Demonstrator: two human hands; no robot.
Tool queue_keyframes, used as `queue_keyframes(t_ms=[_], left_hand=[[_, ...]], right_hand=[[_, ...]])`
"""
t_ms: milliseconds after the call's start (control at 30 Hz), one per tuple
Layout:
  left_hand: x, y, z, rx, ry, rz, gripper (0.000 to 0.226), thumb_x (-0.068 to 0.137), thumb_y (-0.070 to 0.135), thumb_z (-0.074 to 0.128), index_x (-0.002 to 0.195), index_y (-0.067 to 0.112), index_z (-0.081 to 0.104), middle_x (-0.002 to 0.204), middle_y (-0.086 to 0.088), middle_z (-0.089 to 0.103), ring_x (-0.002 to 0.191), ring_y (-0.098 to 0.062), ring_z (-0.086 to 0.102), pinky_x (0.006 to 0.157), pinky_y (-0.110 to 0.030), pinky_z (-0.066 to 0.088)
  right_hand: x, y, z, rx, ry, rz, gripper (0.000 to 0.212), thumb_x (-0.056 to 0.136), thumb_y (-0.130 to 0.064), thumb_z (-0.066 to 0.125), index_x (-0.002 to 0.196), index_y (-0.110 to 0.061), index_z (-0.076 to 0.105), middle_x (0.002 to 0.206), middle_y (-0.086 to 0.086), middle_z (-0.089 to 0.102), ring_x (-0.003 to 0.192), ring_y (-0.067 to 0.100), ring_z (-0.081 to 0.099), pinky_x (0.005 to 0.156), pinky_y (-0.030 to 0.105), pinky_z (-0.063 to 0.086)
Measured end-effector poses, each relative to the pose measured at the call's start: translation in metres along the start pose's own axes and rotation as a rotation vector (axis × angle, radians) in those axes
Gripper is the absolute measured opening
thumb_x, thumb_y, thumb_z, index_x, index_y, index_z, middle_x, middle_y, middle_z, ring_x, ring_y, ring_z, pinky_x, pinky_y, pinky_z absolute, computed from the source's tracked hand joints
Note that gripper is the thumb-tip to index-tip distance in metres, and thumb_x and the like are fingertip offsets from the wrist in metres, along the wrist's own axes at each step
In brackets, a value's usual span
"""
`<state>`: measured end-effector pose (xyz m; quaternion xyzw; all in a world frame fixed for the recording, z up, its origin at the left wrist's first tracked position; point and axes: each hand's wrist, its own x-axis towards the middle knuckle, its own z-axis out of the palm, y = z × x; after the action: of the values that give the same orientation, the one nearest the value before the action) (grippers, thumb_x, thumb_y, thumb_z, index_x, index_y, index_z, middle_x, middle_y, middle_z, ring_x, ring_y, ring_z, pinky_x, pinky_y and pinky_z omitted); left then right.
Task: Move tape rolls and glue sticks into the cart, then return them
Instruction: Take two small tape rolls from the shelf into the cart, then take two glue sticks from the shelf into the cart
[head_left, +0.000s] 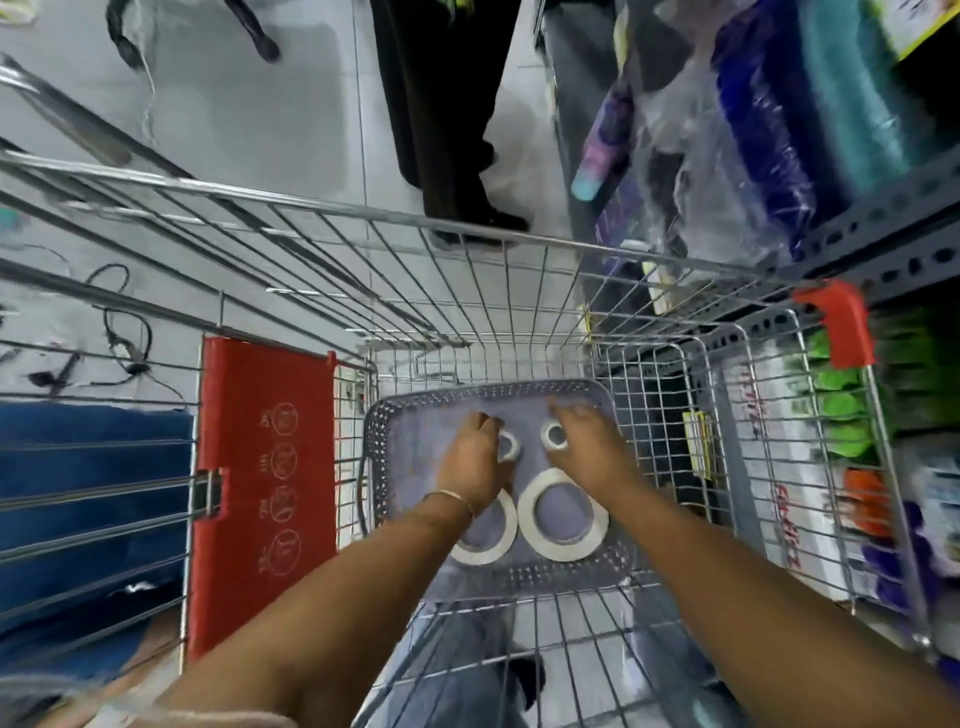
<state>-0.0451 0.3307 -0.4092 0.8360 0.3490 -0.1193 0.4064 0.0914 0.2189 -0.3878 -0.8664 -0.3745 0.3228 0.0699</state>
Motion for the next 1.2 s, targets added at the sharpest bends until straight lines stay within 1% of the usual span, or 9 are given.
queue_keyframes(t_ms=[100,200,400,500,667,800,933,1033,1200], left_hand=[[0.004,0.003,0.010,0.006,-0.017,0.000,0.047,0.074,0.021,0.068,0.116,0.004,0.057,0.117,-0.017,0.053,0.101,-0.039,0.057,0.085,-0.044,0.051],[0.008,0.002,0.015,-0.013,-0.006,-0.026,0.041,0.074,0.018,0.068,0.112,0.004,0.057,0.117,-0.017,0.052,0.100,-0.039,0.057,0.085,-0.044,0.050],[0.007,0.002,0.020,-0.045,-0.019,-0.055,0.039,0.076,0.021,0.069,0.110,0.007,0.056,0.118,-0.016,0.050,0.095,-0.040,0.059,0.084,-0.047,0.051],[0.004,0.005,0.023,-0.075,-0.056,-0.051,0.036,0.077,0.017,0.068,0.108,0.003,0.057,0.118,-0.015,0.049,0.092,-0.037,0.060,0.085,-0.042,0.051],[0.001,0.009,0.022,-0.073,-0.090,-0.021,0.050,0.075,0.015,0.071,0.120,0.006,0.054,0.123,-0.012,0.046,0.100,-0.035,0.060,0.087,-0.040,0.054],[-0.010,0.023,-0.004,0.062,-0.043,0.051,0.065,0.079,0.019,0.070,0.137,0.010,0.042,0.139,-0.011,0.042,0.118,-0.033,0.053,0.097,-0.037,0.045],[-0.020,0.075,-0.047,0.089,0.036,0.230,0.057,0.078,0.016,0.073,0.129,0.006,0.051,0.131,-0.015,0.050,0.111,-0.037,0.057,0.089,-0.042,0.048],[-0.031,0.151,-0.072,0.059,0.056,0.409,0.048,0.076,0.013,0.075,0.120,0.007,0.058,0.122,-0.012,0.055,0.103,-0.032,0.060,0.088,-0.039,0.052],[-0.072,0.290,-0.089,0.029,0.083,0.720,0.040,0.077,0.014,0.074,0.114,0.018,0.061,0.115,0.002,0.062,0.090,-0.017,0.062,0.083,-0.027,0.051]], right_hand=[[0.005,0.000,0.005,-0.090,0.003,0.030,0.050,0.077,-0.023,0.072,0.124,-0.012,0.058,0.118,0.014,0.059,0.102,0.032,0.060,0.086,0.039,0.054],[0.009,0.003,0.011,-0.146,-0.025,0.067,0.052,0.078,-0.027,0.071,0.125,-0.013,0.055,0.121,0.013,0.056,0.106,0.033,0.058,0.087,0.038,0.053],[0.010,0.007,0.017,-0.188,-0.039,0.083,0.047,0.079,-0.020,0.071,0.121,-0.011,0.051,0.124,0.015,0.050,0.109,0.035,0.055,0.087,0.040,0.051],[0.010,0.008,0.015,-0.173,-0.068,0.098,0.051,0.079,-0.020,0.072,0.123,-0.010,0.049,0.128,0.017,0.048,0.112,0.037,0.055,0.091,0.040,0.050],[0.002,0.003,0.001,-0.098,-0.068,0.115,0.054,0.079,-0.020,0.073,0.124,-0.009,0.045,0.130,0.017,0.048,0.116,0.037,0.052,0.091,0.041,0.048],[-0.027,-0.005,-0.043,0.046,0.066,0.049,0.056,0.082,-0.014,0.070,0.131,-0.008,0.044,0.134,0.015,0.048,0.111,0.034,0.056,0.087,0.037,0.048],[-0.083,-0.011,-0.108,0.214,0.255,0.001,0.052,0.077,-0.016,0.070,0.125,-0.021,0.050,0.122,0.009,0.055,0.106,0.030,0.059,0.088,0.042,0.052],[-0.146,-0.005,-0.159,0.329,0.430,-0.016,0.046,0.077,-0.011,0.067,0.121,-0.020,0.056,0.118,0.006,0.057,0.107,0.022,0.058,0.090,0.035,0.050],[-0.244,0.013,-0.227,0.420,0.701,0.021,0.035,0.079,-0.016,0.067,0.113,-0.016,0.062,0.112,0.008,0.064,0.101,0.020,0.058,0.090,0.034,0.048]])
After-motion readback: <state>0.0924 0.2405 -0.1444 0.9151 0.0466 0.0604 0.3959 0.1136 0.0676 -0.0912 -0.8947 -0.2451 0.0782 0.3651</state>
